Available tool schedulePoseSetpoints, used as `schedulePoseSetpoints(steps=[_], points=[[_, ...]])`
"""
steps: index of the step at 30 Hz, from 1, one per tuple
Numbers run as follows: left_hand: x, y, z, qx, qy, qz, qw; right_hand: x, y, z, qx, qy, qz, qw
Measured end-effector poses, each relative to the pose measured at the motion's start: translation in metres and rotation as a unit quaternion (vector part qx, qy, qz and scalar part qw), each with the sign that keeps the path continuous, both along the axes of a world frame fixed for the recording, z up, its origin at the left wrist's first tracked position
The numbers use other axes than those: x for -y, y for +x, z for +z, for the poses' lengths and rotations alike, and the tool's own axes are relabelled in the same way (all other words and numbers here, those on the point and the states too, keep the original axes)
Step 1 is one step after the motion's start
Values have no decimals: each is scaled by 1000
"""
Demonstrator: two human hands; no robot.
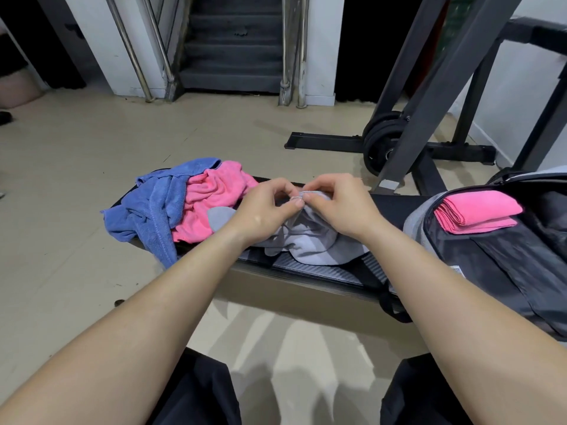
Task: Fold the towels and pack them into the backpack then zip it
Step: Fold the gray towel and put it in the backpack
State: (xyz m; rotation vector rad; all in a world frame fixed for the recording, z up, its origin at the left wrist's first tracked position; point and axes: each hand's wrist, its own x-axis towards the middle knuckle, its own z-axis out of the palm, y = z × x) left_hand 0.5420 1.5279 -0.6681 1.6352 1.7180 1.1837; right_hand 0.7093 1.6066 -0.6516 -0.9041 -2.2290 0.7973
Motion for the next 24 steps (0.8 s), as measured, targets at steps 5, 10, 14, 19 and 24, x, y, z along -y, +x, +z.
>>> schedulePoseSetpoints(steps=[5,10,14,19,24], points=[[-2,-4,5,-42,21,89,995,-12,14,-4,-2,-38,-23,999],[3,-19,10,-185,34,199,962,-32,38,-10,42,-30,-51,997],[5,-30,9,-257,-3,245,935,-42,49,-15,45,-33,-60,997],[6,-24,18,-315,8,268,910,-35,40,-12,62,-11,-56,996],[8,-27,29,-321,23,326,889,-30,30,-9,95,29,-125,987]])
